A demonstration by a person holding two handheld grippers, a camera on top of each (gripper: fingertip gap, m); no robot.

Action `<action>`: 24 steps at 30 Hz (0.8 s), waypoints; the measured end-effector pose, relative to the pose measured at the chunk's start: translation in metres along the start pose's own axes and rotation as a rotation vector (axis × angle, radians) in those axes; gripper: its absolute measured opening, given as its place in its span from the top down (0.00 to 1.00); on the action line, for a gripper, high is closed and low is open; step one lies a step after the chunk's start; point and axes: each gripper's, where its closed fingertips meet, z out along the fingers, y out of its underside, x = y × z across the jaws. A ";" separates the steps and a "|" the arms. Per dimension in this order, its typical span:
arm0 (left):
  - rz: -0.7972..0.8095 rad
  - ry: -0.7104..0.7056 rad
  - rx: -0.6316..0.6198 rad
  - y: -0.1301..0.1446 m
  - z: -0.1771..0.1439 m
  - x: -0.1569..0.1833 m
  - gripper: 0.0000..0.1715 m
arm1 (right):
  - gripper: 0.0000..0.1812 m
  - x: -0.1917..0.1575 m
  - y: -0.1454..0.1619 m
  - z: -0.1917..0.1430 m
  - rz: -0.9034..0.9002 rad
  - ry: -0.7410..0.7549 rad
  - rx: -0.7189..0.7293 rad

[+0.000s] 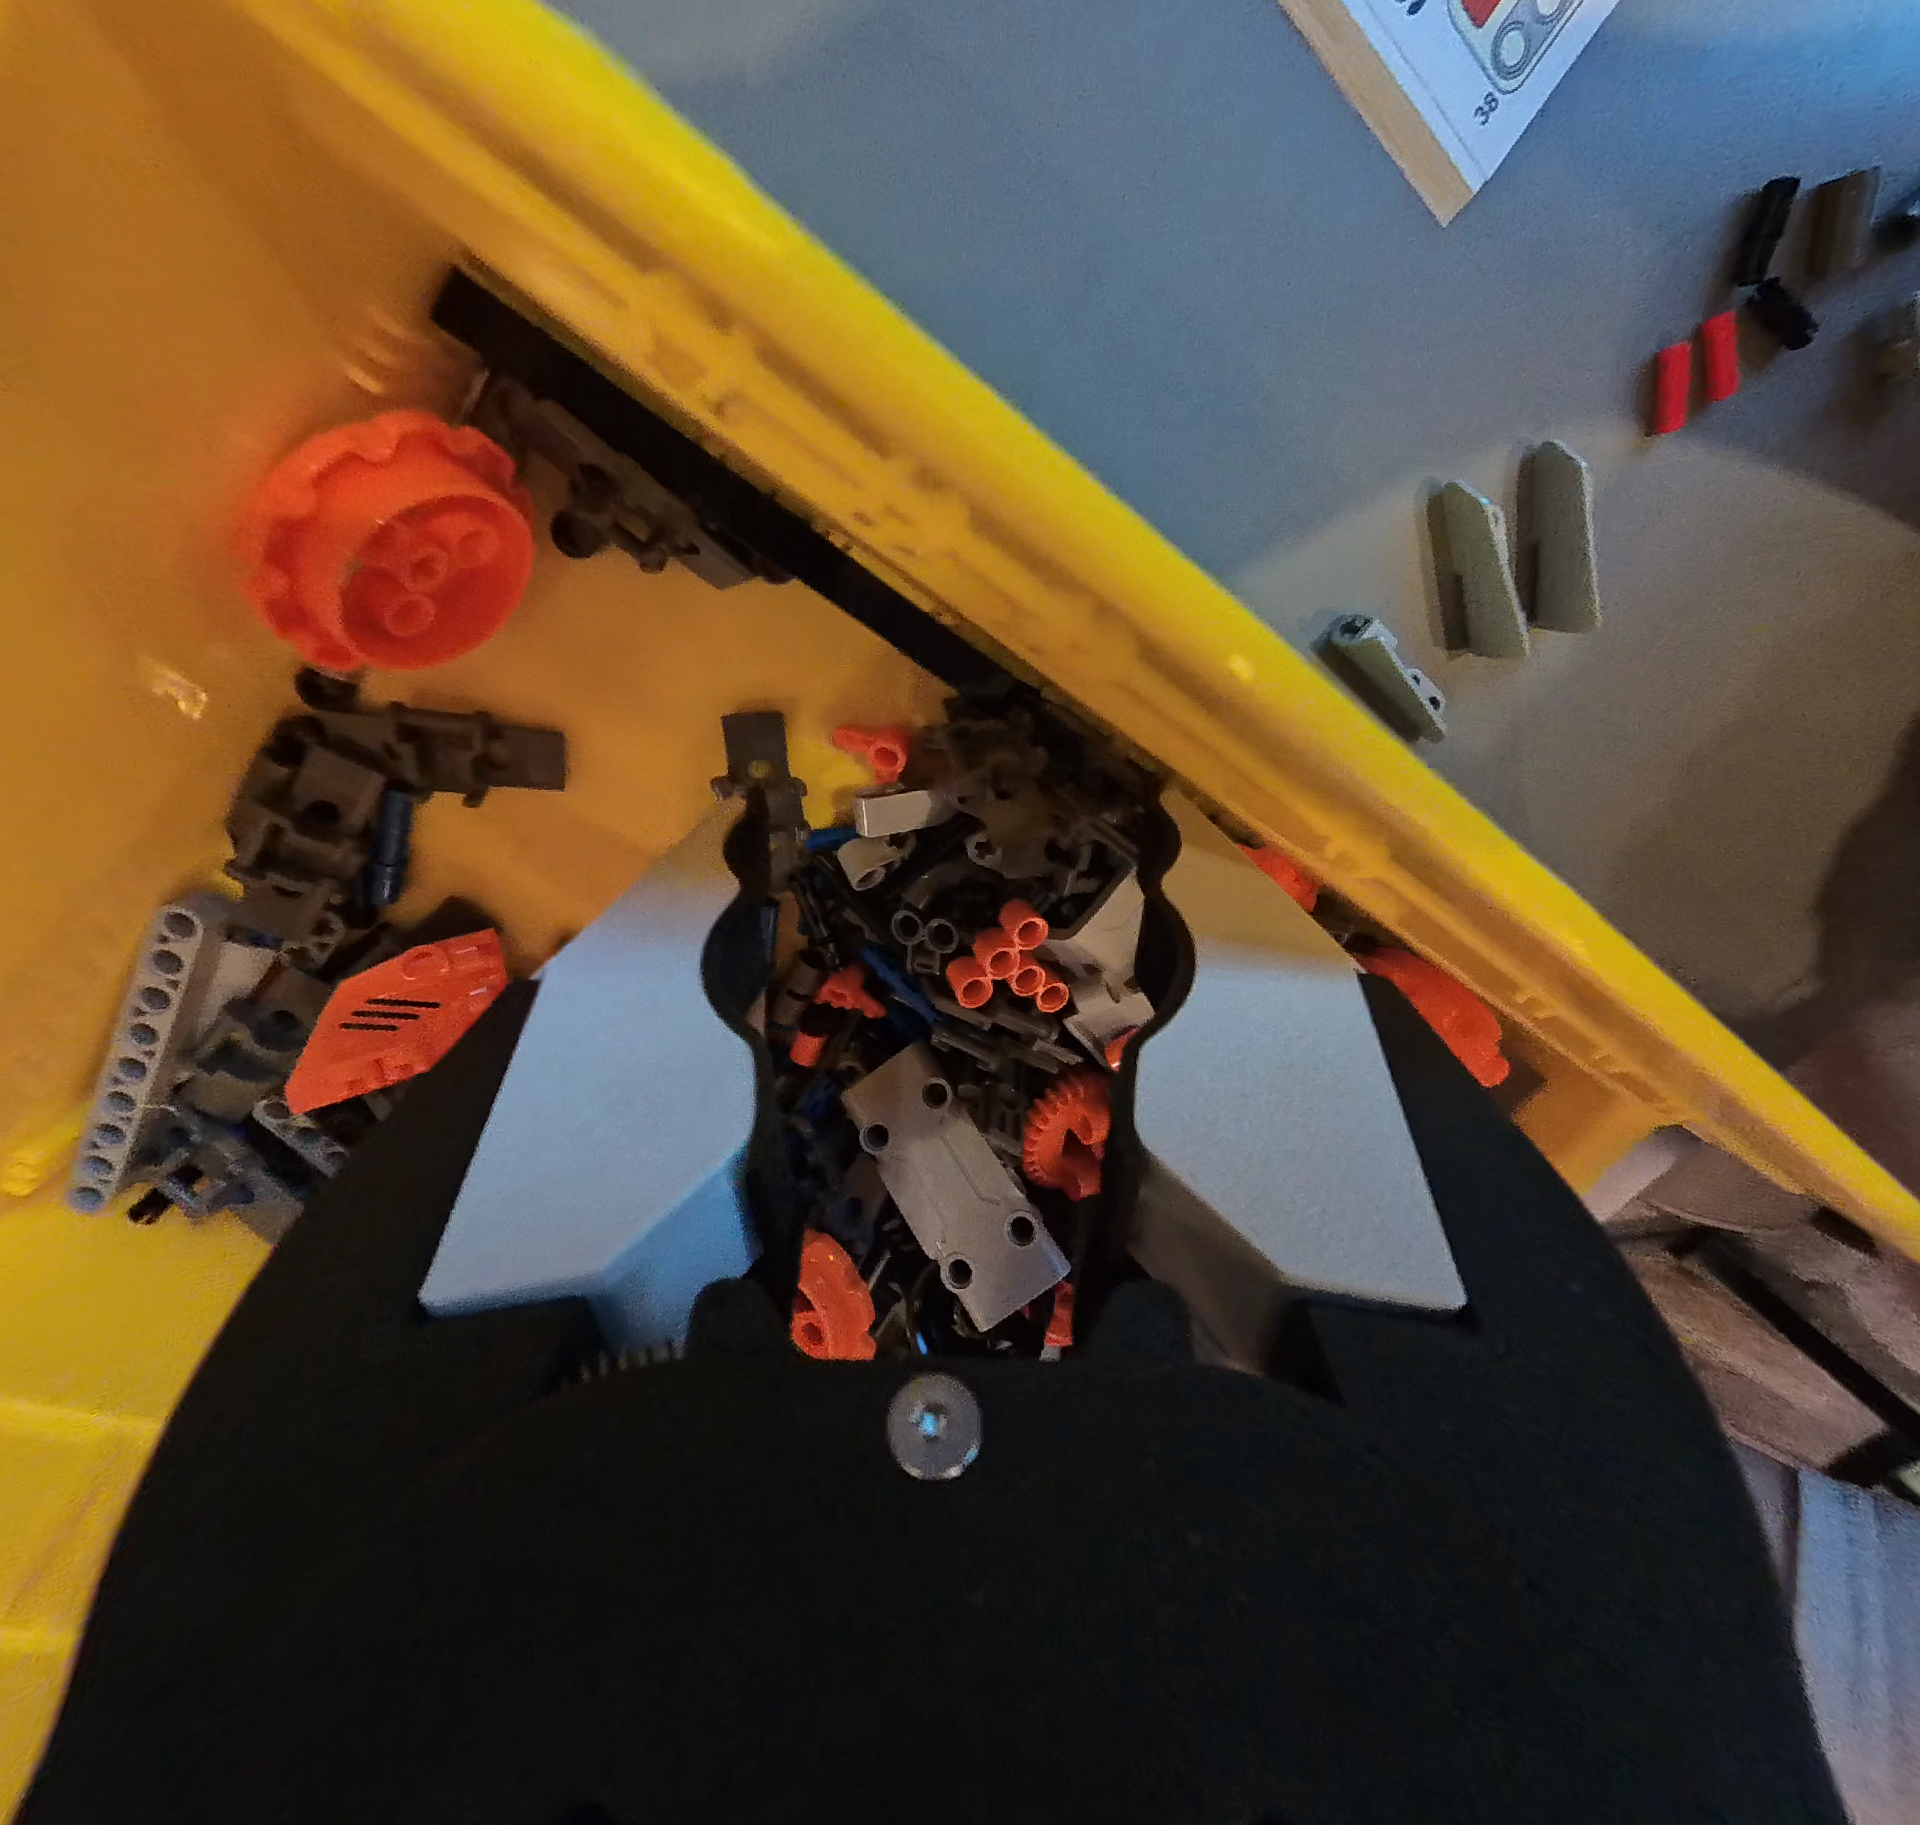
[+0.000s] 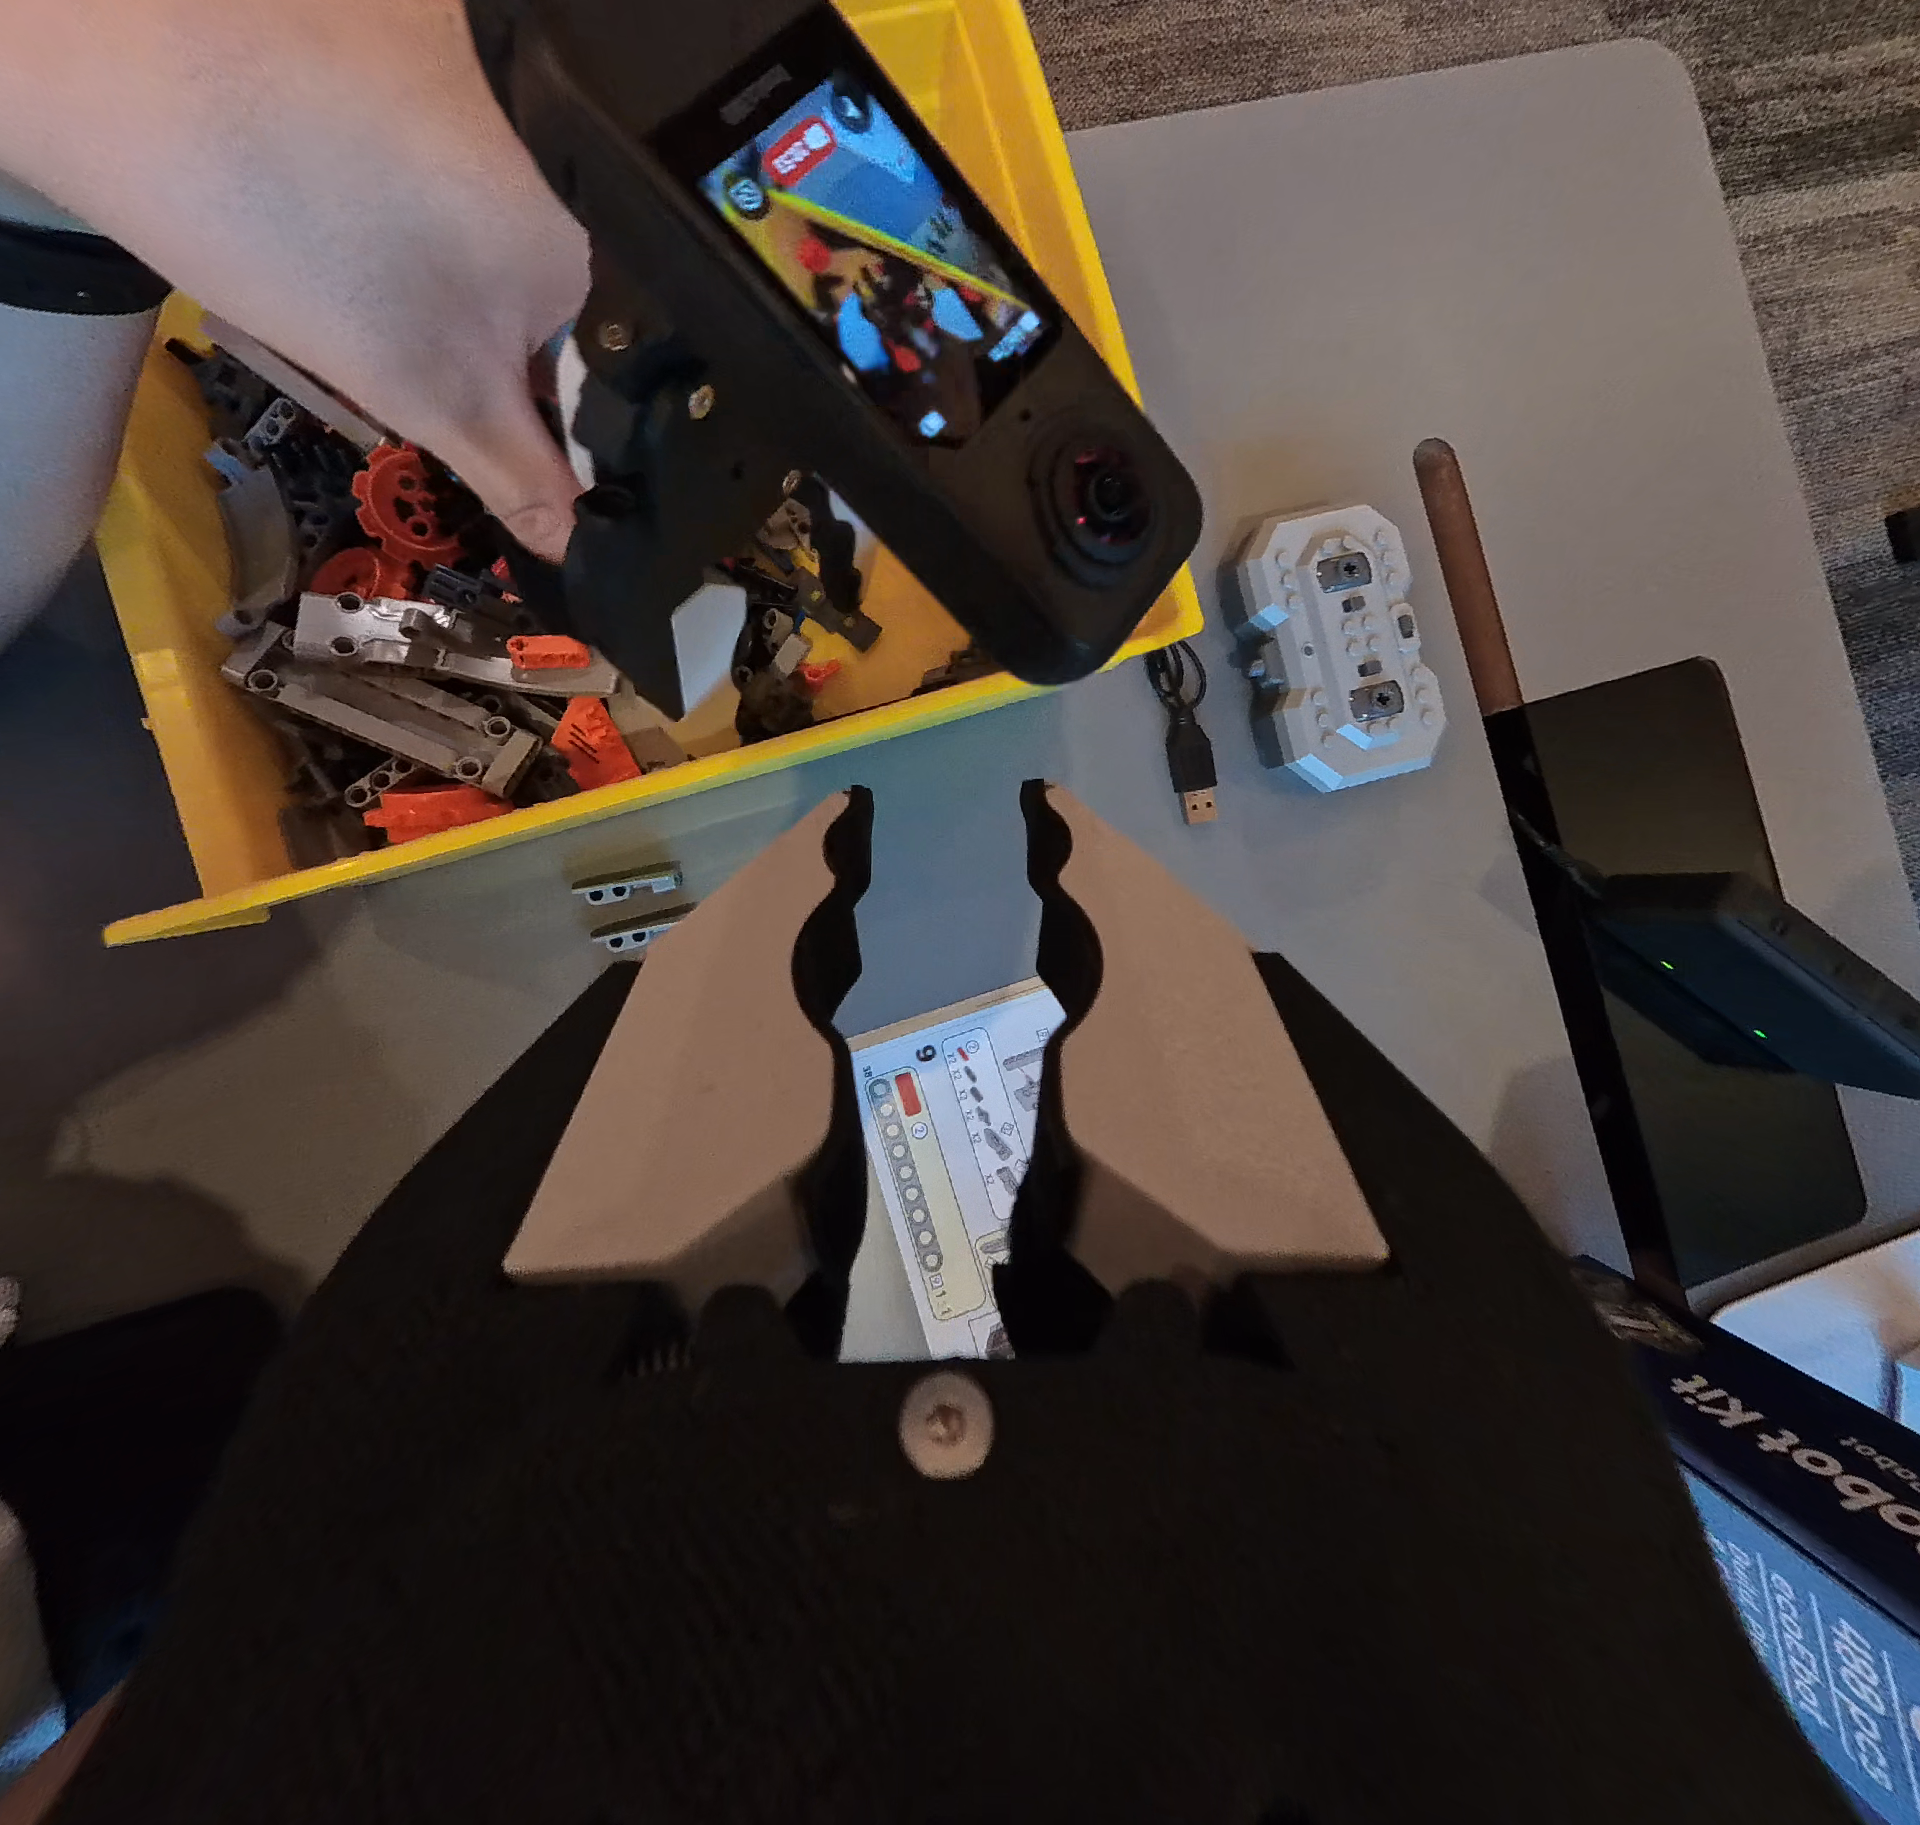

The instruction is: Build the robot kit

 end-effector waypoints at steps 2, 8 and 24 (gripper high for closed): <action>-0.007 0.000 -0.009 0.003 0.000 -0.002 0.63 | 0.84 -0.003 -0.001 0.000 -0.013 -0.002 -0.002; -0.020 0.073 -0.071 0.015 0.000 0.007 0.76 | 0.84 -0.006 -0.004 0.002 -0.025 -0.002 -0.002; -0.217 0.041 -0.056 0.055 -0.030 -0.022 0.87 | 0.84 -0.008 -0.002 0.009 -0.039 -0.003 -0.035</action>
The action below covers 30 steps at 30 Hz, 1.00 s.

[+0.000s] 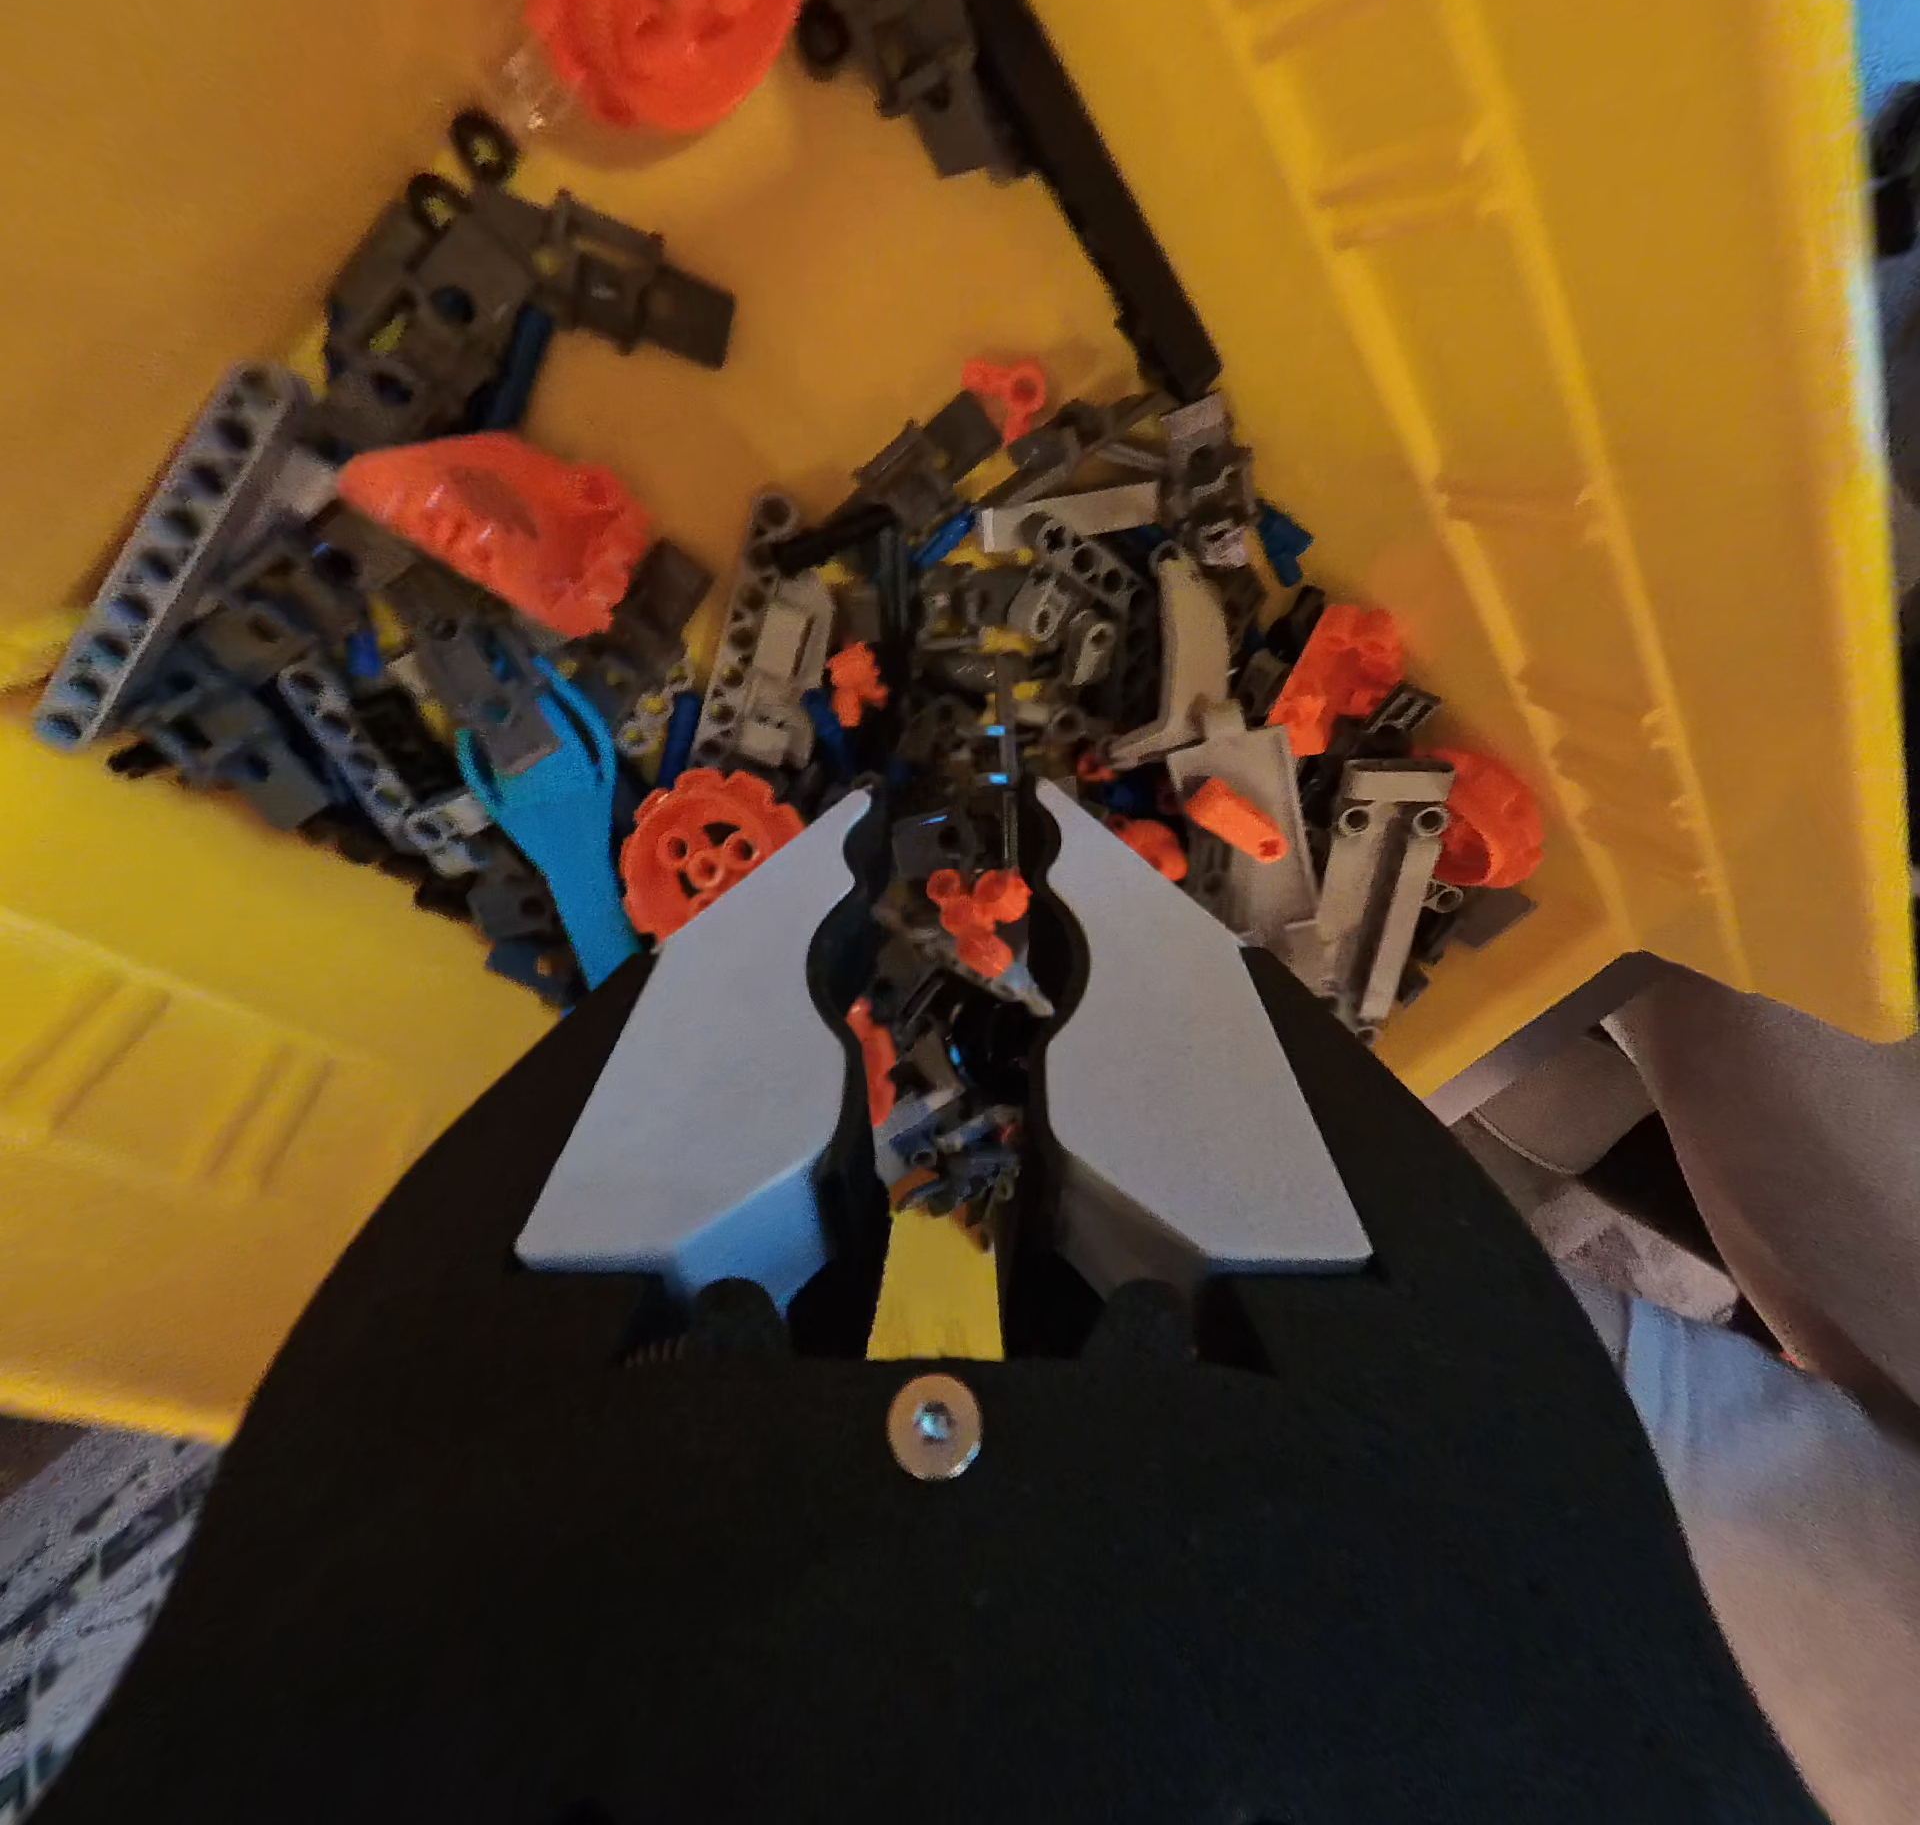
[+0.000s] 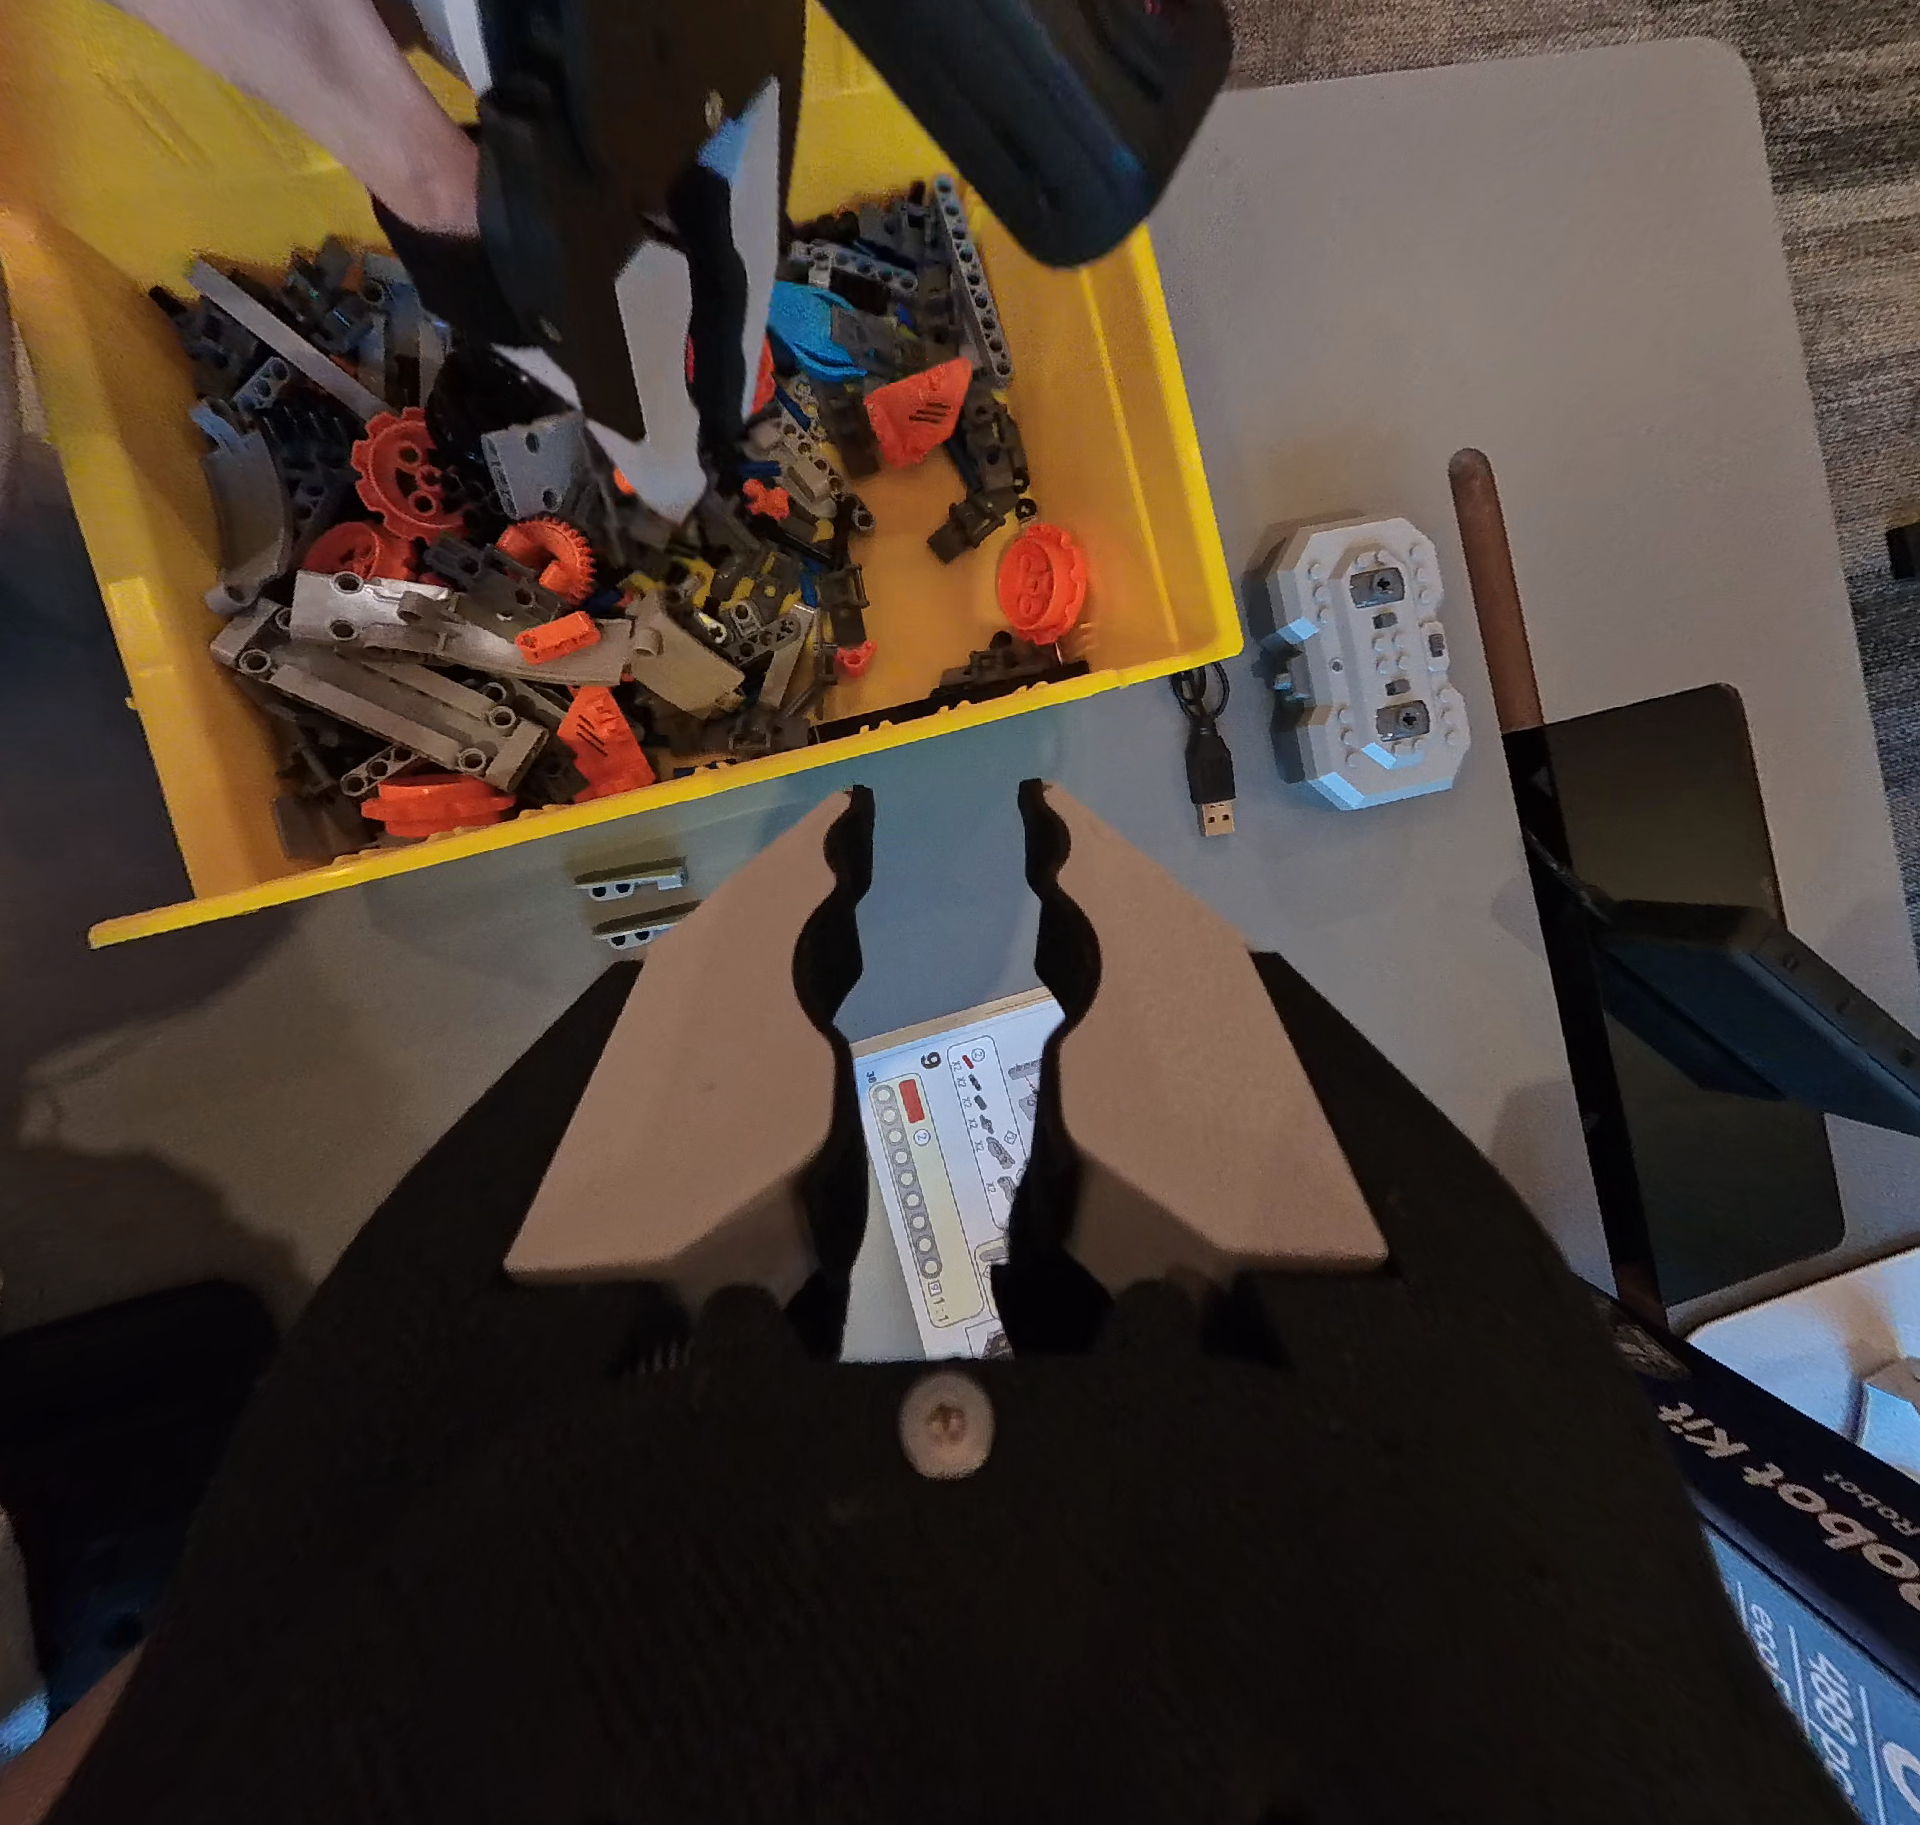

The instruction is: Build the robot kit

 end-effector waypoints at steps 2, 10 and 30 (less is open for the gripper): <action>-0.040 -0.037 0.005 0.006 -0.004 -0.012 0.87 | 0.84 0.000 0.001 0.001 0.000 0.001 -0.005; -0.122 -0.046 0.240 -0.021 -0.038 -0.011 0.68 | 0.84 0.002 0.003 0.003 0.004 0.013 -0.026; 0.031 -0.267 -0.123 -0.027 0.026 0.001 0.78 | 0.84 0.011 0.005 -0.010 0.030 0.032 0.017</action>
